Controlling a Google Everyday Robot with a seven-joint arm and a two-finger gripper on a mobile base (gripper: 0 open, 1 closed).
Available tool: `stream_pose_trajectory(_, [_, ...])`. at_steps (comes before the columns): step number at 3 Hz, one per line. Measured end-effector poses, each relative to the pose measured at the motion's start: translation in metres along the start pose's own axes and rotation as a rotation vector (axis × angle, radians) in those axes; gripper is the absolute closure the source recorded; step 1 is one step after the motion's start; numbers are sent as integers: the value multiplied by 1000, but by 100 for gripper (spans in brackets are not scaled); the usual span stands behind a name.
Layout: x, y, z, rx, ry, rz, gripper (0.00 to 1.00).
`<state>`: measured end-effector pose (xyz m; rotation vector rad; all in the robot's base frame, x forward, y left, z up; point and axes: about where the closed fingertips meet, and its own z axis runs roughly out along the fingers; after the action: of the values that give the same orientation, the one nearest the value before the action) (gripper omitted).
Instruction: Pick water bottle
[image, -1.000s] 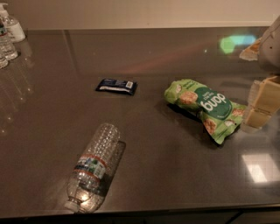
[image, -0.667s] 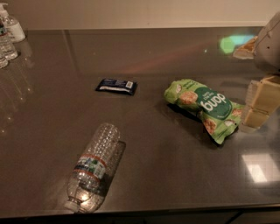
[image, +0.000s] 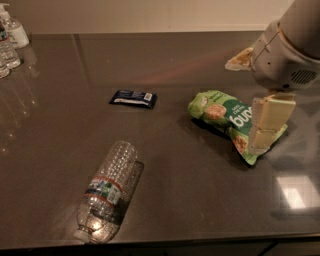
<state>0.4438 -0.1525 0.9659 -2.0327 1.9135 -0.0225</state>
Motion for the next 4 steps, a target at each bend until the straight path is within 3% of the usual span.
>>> stream_pose_trajectory(2, [-64, 5, 34, -70, -48, -233, 0])
stream_pose_trajectory(4, [-113, 23, 61, -139, -94, -400, 0])
